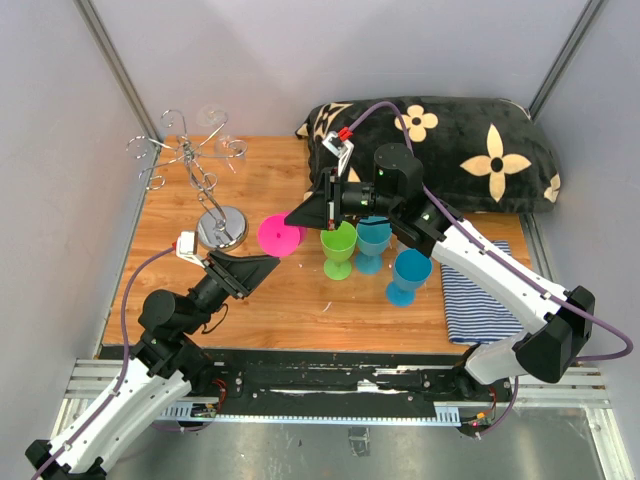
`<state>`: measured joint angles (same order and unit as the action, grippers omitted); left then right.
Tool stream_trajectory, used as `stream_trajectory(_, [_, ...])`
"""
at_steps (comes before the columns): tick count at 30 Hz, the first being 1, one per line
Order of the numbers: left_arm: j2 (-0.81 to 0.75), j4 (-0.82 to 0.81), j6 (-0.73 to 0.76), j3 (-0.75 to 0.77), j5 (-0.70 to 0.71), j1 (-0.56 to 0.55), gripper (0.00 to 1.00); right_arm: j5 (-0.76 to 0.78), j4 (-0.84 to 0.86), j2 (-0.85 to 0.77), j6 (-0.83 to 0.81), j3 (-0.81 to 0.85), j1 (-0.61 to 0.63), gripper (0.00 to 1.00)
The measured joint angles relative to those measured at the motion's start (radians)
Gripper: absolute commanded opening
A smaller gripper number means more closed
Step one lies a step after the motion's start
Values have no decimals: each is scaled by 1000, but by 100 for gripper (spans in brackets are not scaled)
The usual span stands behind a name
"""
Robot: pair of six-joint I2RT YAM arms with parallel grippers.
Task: Take the wine glass off the wine glass rack
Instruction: Place the wine glass at the center of the board.
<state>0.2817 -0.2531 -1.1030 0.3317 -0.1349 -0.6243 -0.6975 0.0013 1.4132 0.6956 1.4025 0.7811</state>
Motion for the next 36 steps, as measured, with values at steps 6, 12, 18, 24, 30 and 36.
stream_trajectory(6, [5, -27, -11, -5, -2, 0, 46, -44, 2, 2, 2, -9, 23, 1])
stream_trajectory(12, [14, -61, -17, -5, -14, 0, 16, -63, 2, 14, 1, -10, 31, 1])
stream_trajectory(18, [16, -83, -15, -15, -37, 0, 0, -68, -4, 17, -30, -12, 40, 8])
stream_trajectory(24, [-2, -36, 84, -21, -74, 0, 0, -66, -54, 8, -96, -12, 43, 51])
stream_trajectory(30, [-51, 105, 274, -24, -124, 0, 1, 35, -167, -62, -220, -10, 45, 69])
stream_trajectory(36, [-43, 190, 510, -23, -239, 0, 0, 190, -247, -169, -324, -10, 22, 79])
